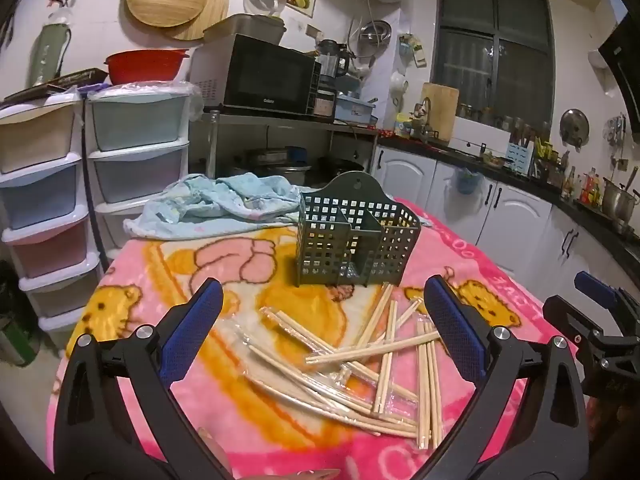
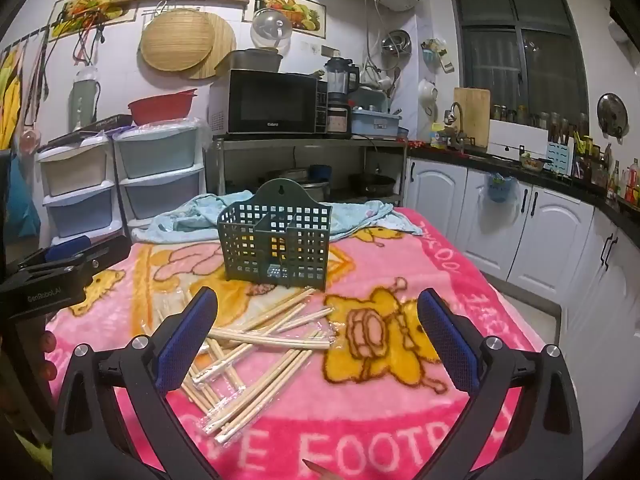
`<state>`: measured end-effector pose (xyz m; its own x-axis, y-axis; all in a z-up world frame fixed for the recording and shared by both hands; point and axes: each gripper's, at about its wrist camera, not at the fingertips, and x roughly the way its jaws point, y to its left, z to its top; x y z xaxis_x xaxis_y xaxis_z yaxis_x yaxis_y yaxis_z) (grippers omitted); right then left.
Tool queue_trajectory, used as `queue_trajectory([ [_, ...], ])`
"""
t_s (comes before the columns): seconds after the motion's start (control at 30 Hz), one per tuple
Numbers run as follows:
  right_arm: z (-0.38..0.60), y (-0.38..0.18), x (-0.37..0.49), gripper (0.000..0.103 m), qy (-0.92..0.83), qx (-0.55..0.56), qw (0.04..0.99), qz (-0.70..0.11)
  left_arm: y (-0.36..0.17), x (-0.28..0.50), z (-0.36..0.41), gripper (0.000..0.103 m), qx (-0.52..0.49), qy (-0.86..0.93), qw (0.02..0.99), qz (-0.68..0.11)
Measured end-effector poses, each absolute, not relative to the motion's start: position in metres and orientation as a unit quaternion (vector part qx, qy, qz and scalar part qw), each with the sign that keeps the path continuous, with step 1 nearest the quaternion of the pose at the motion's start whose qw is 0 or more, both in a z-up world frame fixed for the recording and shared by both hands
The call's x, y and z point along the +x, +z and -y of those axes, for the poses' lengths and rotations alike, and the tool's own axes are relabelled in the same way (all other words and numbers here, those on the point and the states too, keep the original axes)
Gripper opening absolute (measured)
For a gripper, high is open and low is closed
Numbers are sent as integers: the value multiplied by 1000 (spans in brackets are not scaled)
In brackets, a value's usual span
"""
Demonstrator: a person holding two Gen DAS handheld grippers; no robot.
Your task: Organize utensils
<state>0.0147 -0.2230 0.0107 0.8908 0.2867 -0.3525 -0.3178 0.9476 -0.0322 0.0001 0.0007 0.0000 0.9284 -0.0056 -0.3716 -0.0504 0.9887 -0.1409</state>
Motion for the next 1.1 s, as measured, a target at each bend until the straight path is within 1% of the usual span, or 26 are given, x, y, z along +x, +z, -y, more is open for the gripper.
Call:
queue_trajectory([
  [1.1,222,11,14,97,155,-49,972,-170,1,-1,0,93,-72,11,980,-187],
])
